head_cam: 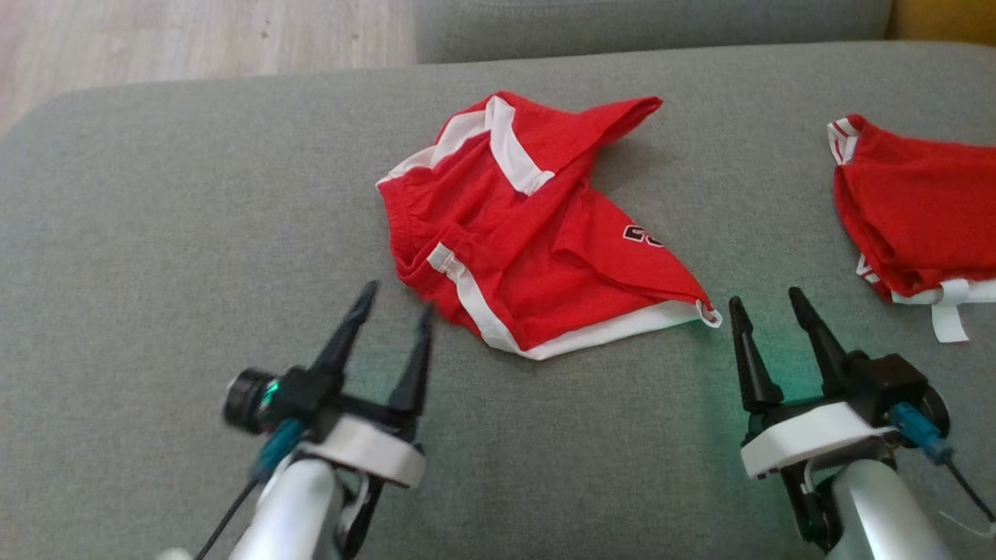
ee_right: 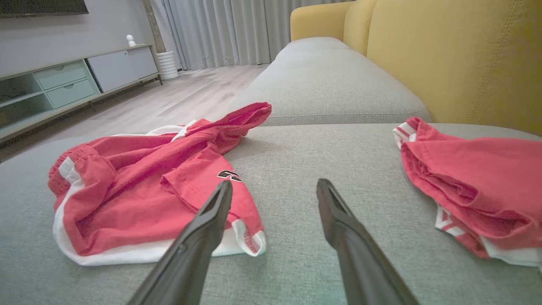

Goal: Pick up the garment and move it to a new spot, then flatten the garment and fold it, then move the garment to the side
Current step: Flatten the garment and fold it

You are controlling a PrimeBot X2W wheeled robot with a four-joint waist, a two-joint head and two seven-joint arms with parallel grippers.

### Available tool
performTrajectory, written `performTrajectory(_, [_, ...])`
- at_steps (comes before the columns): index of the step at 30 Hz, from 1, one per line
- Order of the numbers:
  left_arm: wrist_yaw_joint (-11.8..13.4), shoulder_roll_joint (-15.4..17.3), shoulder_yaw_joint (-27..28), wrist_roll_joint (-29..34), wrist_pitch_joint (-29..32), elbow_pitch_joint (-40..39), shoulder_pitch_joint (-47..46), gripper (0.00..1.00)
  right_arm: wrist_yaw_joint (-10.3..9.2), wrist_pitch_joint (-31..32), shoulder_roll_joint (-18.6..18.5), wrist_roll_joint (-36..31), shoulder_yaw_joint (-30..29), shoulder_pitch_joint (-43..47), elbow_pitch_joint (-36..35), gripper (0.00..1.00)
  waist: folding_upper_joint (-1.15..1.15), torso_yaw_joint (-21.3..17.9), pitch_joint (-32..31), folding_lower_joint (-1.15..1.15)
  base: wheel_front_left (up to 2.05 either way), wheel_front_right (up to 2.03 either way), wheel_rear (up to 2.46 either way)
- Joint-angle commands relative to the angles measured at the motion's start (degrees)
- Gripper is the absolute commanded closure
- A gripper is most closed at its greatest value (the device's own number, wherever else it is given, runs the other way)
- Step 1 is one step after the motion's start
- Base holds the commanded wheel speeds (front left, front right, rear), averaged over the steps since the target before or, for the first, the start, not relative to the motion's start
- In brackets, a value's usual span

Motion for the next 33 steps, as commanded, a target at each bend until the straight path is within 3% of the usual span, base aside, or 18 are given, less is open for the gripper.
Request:
performTrajectory(1, [-0.2,1.1,-0.6,-0.6,-0.5,0.6,-5.5,0.00,-0.05,-0.6,0.1,-0.6,0.6,-2.2,-2.0,0.00,0.00,-0.4,1.0,0.00,0.00,0.00,0.00])
performTrajectory(7, [-0.3,4.6,-10.7,-6.2,2.1,7.9,-15.8,0.00,-0.05,-0.6,0.4,-0.9,1.1,-3.0,-2.6,0.00,0.00,-1.5,3.9,0.00,0.00,0.00,0.00])
performTrajectory(20, [-0.4,7.8,-20.9,-12.3,6.9,18.3,-25.2,0.00,-0.05,-0.6,0.5,-0.9,0.8,-3.7,-2.3,0.00,0.00,-2.7,5.1,0.00,0.00,0.00,0.00])
performTrajectory(33, [-0.4,8.5,-24.9,-16.1,6.4,22.4,-27.4,0.00,-0.05,-0.6,0.9,-1.4,1.1,-4.2,-1.9,0.00,0.00,-2.3,5.0,0.00,0.00,0.00,0.00])
